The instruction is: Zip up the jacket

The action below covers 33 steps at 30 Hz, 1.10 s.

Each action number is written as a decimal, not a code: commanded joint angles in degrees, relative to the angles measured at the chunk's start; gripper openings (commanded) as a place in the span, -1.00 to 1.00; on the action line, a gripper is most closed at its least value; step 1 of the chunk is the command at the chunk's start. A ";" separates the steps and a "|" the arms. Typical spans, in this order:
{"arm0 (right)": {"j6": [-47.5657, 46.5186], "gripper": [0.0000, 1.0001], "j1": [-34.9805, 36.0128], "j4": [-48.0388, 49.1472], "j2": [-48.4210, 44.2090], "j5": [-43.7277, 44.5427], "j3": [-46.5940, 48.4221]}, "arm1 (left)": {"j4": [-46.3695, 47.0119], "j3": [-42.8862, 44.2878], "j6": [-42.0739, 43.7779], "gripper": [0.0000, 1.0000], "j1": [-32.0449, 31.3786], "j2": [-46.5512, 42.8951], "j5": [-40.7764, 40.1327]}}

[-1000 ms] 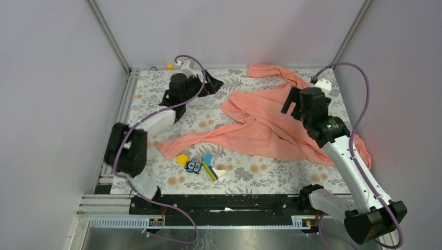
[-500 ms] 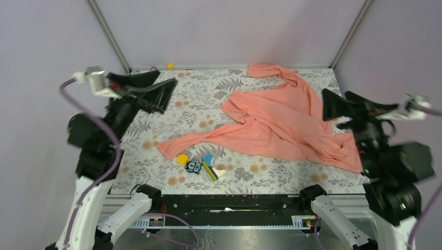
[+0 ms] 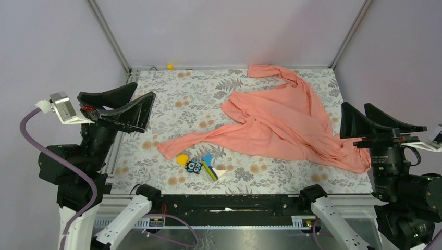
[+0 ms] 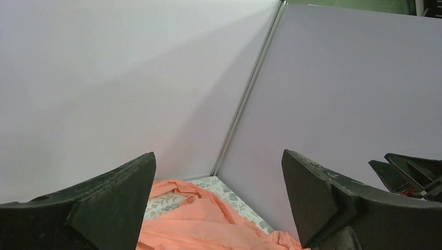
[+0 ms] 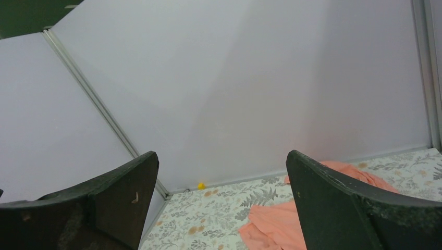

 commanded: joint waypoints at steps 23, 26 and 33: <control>-0.27 0.99 0.28 1.79 -1.10 3.24 -5.22 | -1.99 -4.48 1.20 0.98 -0.01 -0.49 -1.76; -0.35 0.99 0.25 1.90 -1.09 3.49 -5.59 | -2.02 -4.96 1.41 0.98 -0.01 -0.47 -1.86; -0.59 0.99 0.26 2.14 -1.01 4.37 -6.02 | -1.64 -5.32 1.52 0.98 -0.01 0.20 -1.64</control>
